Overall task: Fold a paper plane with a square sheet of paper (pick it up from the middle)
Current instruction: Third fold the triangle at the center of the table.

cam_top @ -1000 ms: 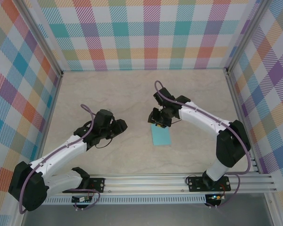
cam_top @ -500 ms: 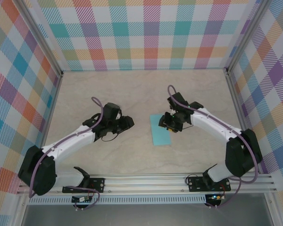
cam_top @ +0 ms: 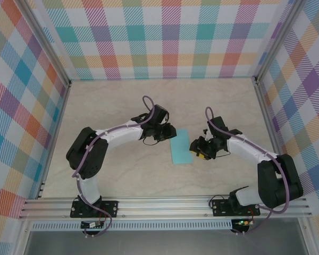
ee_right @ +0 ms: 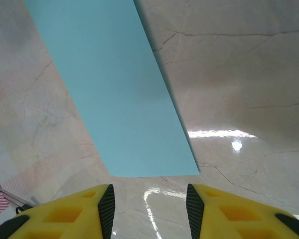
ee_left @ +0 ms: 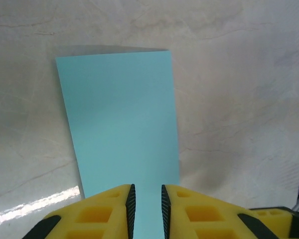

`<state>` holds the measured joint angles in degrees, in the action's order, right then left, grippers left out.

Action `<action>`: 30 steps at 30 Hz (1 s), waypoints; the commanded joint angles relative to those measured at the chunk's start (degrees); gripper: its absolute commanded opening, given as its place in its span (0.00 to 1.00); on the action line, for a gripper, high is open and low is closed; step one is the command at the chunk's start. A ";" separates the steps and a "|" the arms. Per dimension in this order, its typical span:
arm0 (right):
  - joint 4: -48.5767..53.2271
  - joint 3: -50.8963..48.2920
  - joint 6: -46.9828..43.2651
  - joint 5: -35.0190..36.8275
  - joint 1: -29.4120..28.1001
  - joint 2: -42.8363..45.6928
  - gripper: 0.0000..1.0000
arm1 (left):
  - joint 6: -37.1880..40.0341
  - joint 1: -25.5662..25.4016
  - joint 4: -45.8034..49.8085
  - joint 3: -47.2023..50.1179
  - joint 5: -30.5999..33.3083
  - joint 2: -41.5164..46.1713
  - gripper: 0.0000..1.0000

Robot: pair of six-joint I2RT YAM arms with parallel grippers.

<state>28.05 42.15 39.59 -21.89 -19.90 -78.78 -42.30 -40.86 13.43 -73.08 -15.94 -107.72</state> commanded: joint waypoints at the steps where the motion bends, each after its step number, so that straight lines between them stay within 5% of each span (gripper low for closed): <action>1: -3.23 -1.23 -1.91 -3.15 0.13 -1.66 0.45 | 1.79 -0.32 1.94 -4.73 -0.31 -3.36 0.22; 18: -6.51 -2.45 -3.11 -4.22 0.13 -5.09 0.49 | 3.69 1.66 4.88 -11.10 -1.46 -14.49 0.19; 30: -5.81 -1.80 -3.84 -2.83 0.12 -6.58 0.49 | 3.35 2.02 0.03 -5.99 -3.59 -7.00 0.25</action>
<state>22.04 39.09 37.34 -25.02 -19.90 -84.79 -39.38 -39.24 13.80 -80.53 -18.44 -120.03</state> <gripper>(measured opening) 0.488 0.241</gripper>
